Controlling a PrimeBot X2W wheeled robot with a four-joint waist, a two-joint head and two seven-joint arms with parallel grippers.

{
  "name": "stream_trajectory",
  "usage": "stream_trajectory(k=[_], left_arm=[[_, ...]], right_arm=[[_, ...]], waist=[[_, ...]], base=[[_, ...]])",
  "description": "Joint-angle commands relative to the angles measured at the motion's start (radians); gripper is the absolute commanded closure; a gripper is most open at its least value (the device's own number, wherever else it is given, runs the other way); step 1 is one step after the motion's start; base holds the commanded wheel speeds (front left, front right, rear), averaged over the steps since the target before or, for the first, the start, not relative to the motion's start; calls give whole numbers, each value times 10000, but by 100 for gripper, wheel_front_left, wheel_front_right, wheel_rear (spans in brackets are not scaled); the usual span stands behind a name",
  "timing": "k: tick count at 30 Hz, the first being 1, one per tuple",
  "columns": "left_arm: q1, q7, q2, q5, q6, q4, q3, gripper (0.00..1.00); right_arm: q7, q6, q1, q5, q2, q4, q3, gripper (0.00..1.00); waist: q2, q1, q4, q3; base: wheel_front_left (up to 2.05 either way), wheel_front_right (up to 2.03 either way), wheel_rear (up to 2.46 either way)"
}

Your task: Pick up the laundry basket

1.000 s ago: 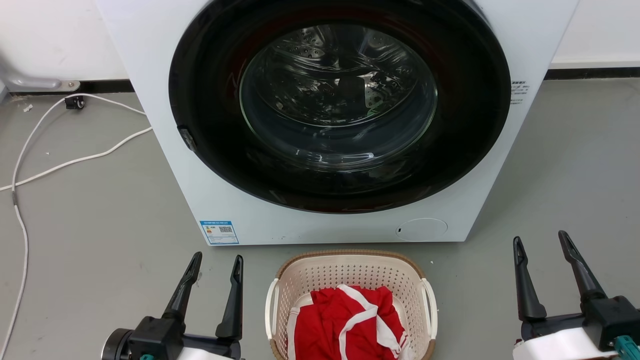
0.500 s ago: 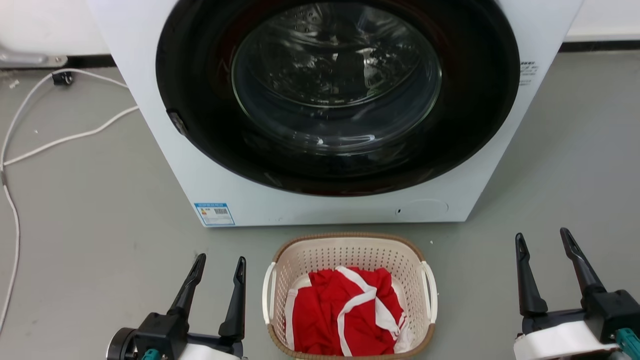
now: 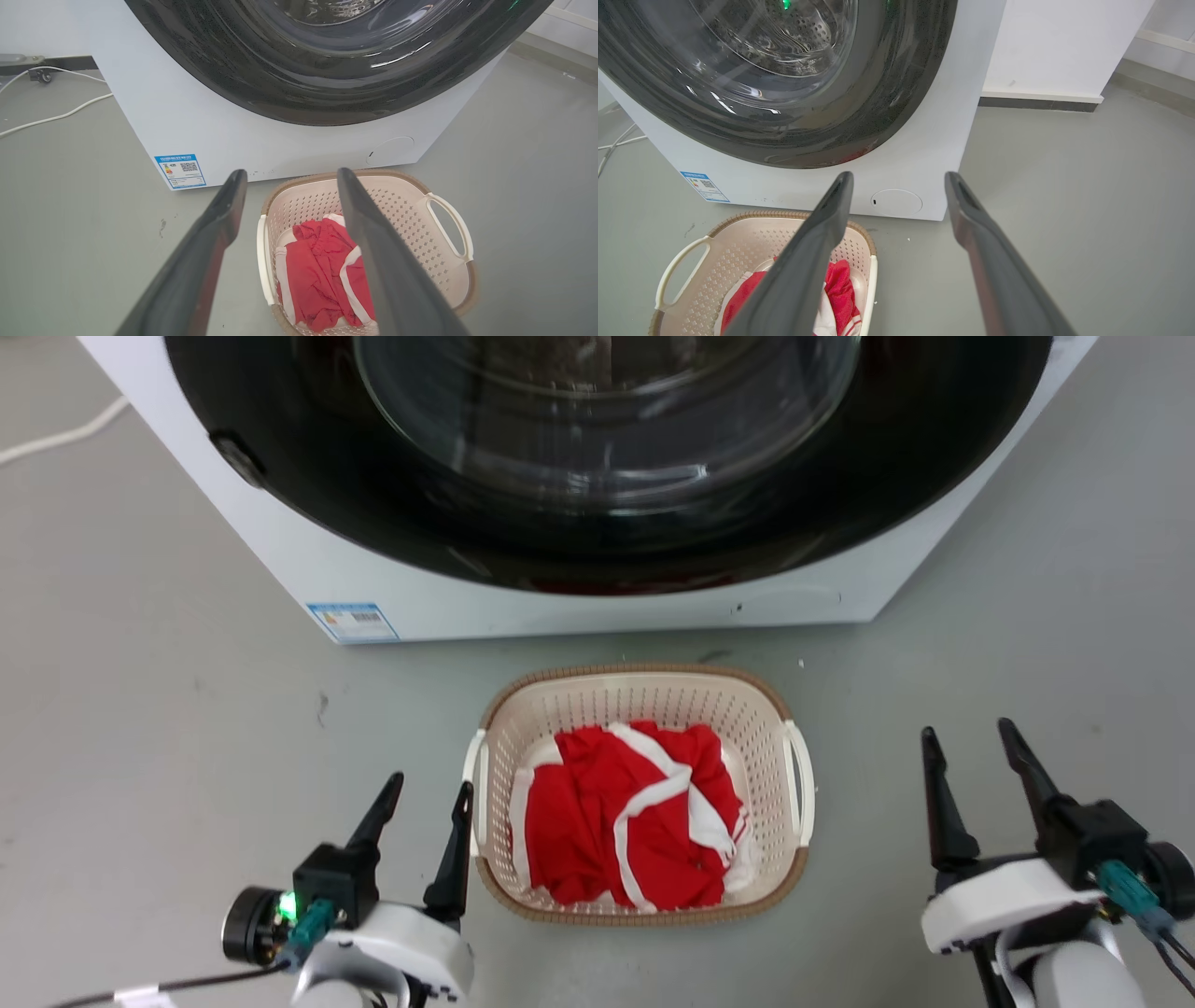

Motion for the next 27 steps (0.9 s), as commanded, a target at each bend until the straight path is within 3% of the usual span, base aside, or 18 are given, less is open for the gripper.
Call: stream_trajectory(k=[1, 17, 27], left_arm=[[-456, -28, 140, 47, -8, 344, -62, 0], [-4126, -8, 1367, -873, -22, 4378, -1553, 0], [-6341, 1225, 1846, -2074, -24, 6729, -3150, 0]], right_arm=[[-20, -7, -466, -47, 20, 471, 122, 0], [2104, -8, -3915, 1052, 20, 4367, 1213, 0], [3495, -8, -5771, 1399, 15, 6338, 1873, 0]], waist=[[-1, -1, -140, 795], [-1, -1, -554, 3095], [-1, -1, -529, 4023]], base=[[0, 0, 0], [0, 0, 0], [0, 0, 0]])
